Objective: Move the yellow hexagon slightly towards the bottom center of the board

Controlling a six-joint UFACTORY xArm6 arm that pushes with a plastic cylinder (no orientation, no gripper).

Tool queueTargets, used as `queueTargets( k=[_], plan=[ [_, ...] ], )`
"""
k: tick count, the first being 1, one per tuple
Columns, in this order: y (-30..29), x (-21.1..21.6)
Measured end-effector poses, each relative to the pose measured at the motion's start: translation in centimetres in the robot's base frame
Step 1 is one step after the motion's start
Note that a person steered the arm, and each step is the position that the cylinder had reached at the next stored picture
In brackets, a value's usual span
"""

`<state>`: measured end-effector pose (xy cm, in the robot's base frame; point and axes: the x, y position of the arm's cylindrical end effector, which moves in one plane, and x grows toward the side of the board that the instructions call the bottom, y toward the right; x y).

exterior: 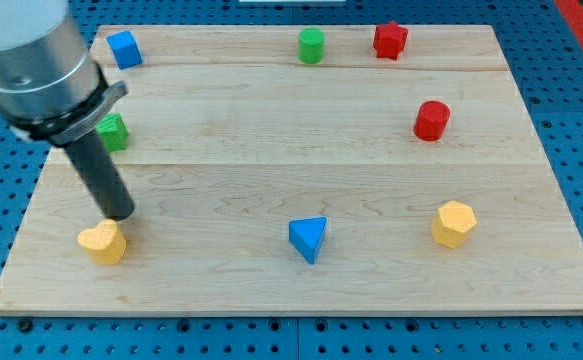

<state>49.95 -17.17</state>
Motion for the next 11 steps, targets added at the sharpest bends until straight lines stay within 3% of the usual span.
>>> queueTargets(
  k=[1, 3, 6, 8, 11],
  plan=[
    [7.2, -6.7],
    [23.3, -7.8],
    [35.9, -4.5],
    [35.1, 2.9],
    [31.3, 5.6]
  ],
)
